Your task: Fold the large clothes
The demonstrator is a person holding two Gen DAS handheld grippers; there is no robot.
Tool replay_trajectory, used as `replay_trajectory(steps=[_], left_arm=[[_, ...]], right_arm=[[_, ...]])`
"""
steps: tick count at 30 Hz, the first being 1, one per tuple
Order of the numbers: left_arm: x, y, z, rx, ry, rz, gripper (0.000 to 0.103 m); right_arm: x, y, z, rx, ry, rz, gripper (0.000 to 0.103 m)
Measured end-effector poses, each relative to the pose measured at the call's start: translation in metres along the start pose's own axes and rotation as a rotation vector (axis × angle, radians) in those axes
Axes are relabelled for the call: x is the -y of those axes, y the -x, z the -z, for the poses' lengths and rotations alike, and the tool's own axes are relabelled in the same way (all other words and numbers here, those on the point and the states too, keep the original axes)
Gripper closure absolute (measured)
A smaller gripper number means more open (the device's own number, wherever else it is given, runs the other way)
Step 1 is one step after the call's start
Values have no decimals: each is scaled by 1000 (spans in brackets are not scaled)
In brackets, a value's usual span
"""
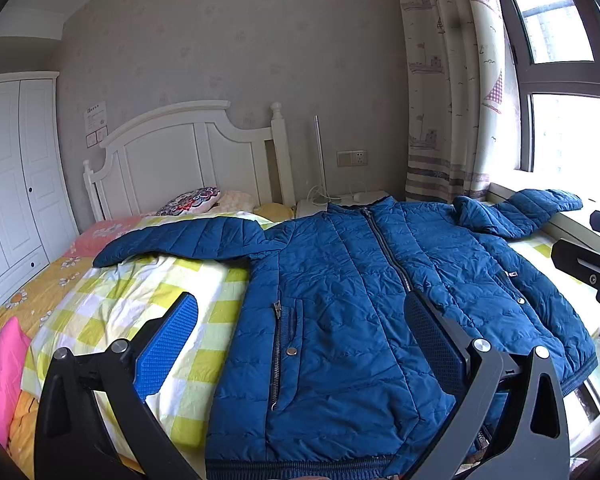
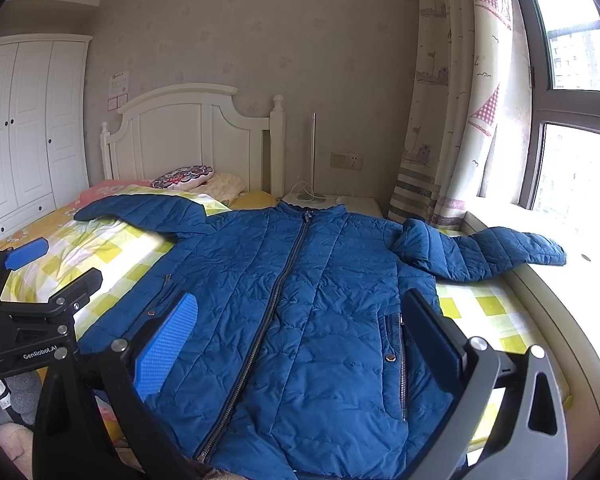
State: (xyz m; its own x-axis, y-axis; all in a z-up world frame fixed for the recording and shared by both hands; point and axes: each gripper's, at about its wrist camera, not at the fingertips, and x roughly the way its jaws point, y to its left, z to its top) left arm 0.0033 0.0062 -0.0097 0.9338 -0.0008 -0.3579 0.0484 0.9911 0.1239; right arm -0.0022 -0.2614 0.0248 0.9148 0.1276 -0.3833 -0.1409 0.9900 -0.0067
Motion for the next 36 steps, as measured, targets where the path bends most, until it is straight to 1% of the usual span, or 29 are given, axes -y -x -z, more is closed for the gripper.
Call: replay_trajectory(steps=[9,20,21,36], left_arm=[[0,0,-1,-3,-1,2,4],[-3,0,9,-14,6,2,4],[-3,-3,3,-15,4,3,4],[-6,-6,4,-28,14,0,4]], right_arm=[[1,-3,-1,-10,-4,-7,2],[0,-4,3,-14,-6,-10,2],[0,-5,3,-15,-8,-10,2],[0,-7,6,-22,-17,-16,2]])
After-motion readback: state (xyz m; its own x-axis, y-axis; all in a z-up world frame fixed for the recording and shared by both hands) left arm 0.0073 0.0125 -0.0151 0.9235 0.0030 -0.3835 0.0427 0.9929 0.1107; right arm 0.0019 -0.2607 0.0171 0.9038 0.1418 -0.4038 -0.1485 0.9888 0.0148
